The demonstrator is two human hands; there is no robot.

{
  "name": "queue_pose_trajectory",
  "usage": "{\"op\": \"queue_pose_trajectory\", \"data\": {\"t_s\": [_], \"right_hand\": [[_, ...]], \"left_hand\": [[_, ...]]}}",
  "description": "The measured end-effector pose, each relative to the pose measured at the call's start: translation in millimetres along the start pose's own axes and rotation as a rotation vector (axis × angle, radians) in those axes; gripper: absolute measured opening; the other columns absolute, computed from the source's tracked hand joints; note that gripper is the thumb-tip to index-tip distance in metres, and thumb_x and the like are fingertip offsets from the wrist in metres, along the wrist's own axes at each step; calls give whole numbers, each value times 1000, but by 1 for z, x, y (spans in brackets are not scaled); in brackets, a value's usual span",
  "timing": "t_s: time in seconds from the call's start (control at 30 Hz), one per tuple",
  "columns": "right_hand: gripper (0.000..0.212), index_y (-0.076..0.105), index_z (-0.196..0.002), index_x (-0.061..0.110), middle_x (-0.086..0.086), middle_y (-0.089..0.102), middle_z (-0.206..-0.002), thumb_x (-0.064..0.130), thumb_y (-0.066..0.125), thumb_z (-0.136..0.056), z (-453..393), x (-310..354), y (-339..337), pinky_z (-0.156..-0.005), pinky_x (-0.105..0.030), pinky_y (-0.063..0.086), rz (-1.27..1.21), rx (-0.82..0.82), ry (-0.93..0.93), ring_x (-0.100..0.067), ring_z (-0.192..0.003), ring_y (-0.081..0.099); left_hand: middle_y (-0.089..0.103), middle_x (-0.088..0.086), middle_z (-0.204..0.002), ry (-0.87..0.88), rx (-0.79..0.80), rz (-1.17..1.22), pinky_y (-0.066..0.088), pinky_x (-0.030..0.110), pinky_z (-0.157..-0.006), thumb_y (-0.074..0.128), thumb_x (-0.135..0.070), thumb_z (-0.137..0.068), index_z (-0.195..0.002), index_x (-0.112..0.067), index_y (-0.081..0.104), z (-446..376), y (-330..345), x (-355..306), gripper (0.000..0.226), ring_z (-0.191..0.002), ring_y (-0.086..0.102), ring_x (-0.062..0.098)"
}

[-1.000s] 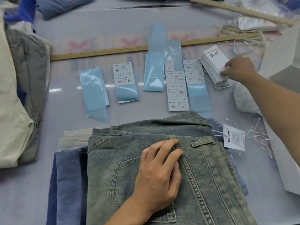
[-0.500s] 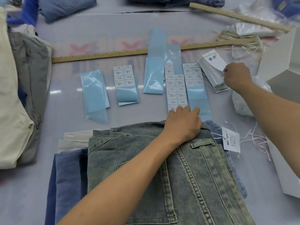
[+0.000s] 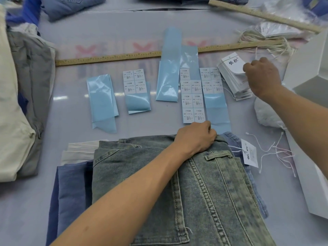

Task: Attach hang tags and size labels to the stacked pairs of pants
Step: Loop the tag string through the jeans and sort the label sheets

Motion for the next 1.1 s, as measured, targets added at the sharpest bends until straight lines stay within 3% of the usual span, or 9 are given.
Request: {"op": "queue_pose_trajectory", "data": {"t_s": [0.2, 0.3, 0.37, 0.53, 0.67, 0.83, 1.1], "right_hand": [[23, 62, -105, -16, -33, 58, -98, -17, 53, -84, -9, -5, 0, -75, -52, 50, 28, 91, 35, -48, -103, 52], [20, 68, -101, -11, -32, 63, -97, -12, 59, -84, -15, -7, 3, -81, -48, 51, -48, 119, 103, -47, -100, 58], [13, 70, -98, -7, -30, 65, -97, 0, 67, -87, -22, -9, 2, -82, -45, 52, -164, 156, 157, -45, -97, 61], [24, 70, -85, 5, -19, 70, -91, 27, 75, -90, -40, -16, -5, -72, -37, 45, -451, 117, 298, -36, -89, 62], [11, 76, -96, 4, -18, 73, -98, 12, 69, -91, -47, -19, -7, -77, -38, 50, -536, 170, 314, -37, -97, 65], [31, 75, -113, 4, -20, 71, -118, -6, 57, -90, -51, -9, -10, -92, -43, 51, -316, 200, 152, -40, -112, 62], [10, 76, -95, -1, -25, 70, -92, 6, 72, -89, -58, -8, -12, -74, -39, 47, -177, 246, 0, -42, -88, 64]], "left_hand": [[62, 1, -93, 6, -17, 1, 34, 36, -62, 36, -39, -99, -105, -21, 58, 0, 0, -1, 29, -80, 54, 25], [65, 3, -96, 6, -21, 5, 36, 36, -65, 37, -38, -100, -105, -21, 58, 1, -1, -1, 28, -81, 55, 26], [68, 6, -101, 10, -23, 4, 37, 37, -66, 37, -39, -100, -106, -21, 59, 2, -1, -1, 29, -82, 56, 27], [69, 7, -103, 13, -22, 8, 40, 37, -68, 37, -39, -100, -107, -20, 58, 2, -2, -2, 29, -84, 57, 27], [67, 5, -101, 15, -18, 4, 39, 37, -68, 36, -39, -101, -107, -21, 57, 1, -2, -1, 29, -83, 56, 26], [67, 4, -101, 15, -15, 5, 39, 37, -68, 36, -40, -101, -107, -21, 57, 0, -1, -1, 30, -82, 56, 26], [68, 6, -102, 19, -28, 19, 40, 37, -69, 36, -39, -102, -108, -19, 58, 2, -1, -2, 30, -83, 55, 26]]}}
Point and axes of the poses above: each hand's wrist, its own z-axis away from the middle knuckle, its own y-axis out of the palm, x = y × z, the point moved 2 cm from there along -z, towards the middle knuckle
